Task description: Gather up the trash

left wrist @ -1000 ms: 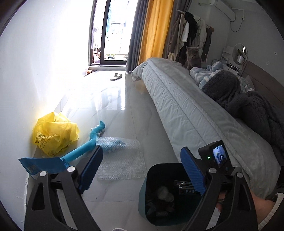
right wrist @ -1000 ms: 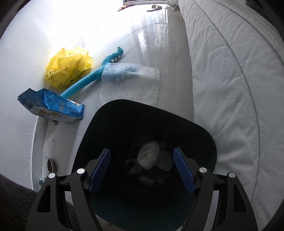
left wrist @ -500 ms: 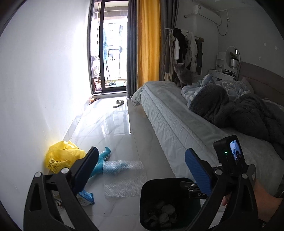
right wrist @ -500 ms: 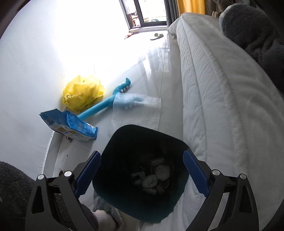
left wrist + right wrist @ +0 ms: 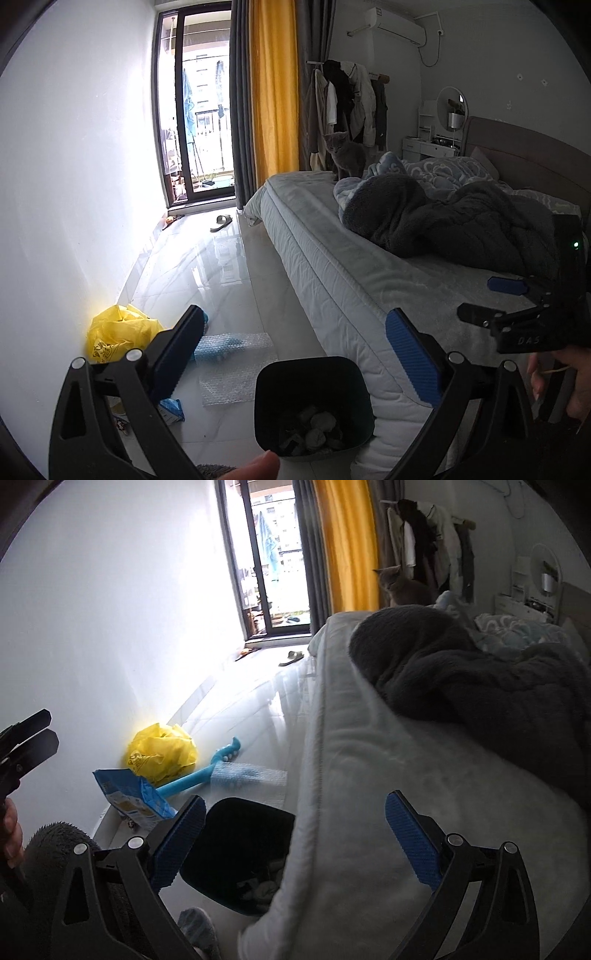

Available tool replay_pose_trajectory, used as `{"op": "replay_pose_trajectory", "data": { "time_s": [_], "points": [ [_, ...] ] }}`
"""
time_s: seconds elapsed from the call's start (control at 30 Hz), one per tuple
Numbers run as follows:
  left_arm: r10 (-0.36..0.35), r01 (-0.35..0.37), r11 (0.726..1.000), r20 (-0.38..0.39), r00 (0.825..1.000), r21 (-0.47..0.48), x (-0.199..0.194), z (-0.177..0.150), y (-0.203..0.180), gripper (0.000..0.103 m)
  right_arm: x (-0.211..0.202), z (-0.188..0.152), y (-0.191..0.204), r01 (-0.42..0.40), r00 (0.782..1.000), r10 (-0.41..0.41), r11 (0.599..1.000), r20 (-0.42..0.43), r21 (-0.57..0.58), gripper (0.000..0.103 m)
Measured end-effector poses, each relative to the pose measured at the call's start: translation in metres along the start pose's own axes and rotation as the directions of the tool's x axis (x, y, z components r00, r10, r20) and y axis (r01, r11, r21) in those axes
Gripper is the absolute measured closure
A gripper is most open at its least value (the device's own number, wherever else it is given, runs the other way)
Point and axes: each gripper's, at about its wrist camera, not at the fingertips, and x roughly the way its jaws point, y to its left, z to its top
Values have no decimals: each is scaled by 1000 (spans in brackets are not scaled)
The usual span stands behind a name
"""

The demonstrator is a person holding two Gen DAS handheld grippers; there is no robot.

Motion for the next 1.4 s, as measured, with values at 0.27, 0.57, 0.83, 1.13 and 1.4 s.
{"op": "replay_pose_trajectory", "data": {
  "time_s": [0.27, 0.57, 0.83, 1.13, 1.4],
  "points": [
    [13, -13, 1000, 29, 999, -9, -5, -2, -20, 3, -85, -32, -42, 114, 988, -115, 993, 102, 18, 3],
    [56, -57, 998, 43, 997, 11, -10, -10, -34, 3, -142, -62, -76, 138, 969, -156, 985, 193, 102, 3],
    [41, -43, 998, 54, 998, 42, -7, -21, -50, 3, -173, -91, -88, 166, 953, -196, 976, 230, 144, 3],
    [41, -43, 999, 75, 996, 21, -10, -26, -51, 3, -180, -96, -86, 157, 949, -186, 979, 255, 130, 3],
    [27, -29, 999, 69, 997, 31, -9, -27, -54, 3, -183, -98, -86, 138, 950, -170, 981, 262, 136, 3]
  ]
}}
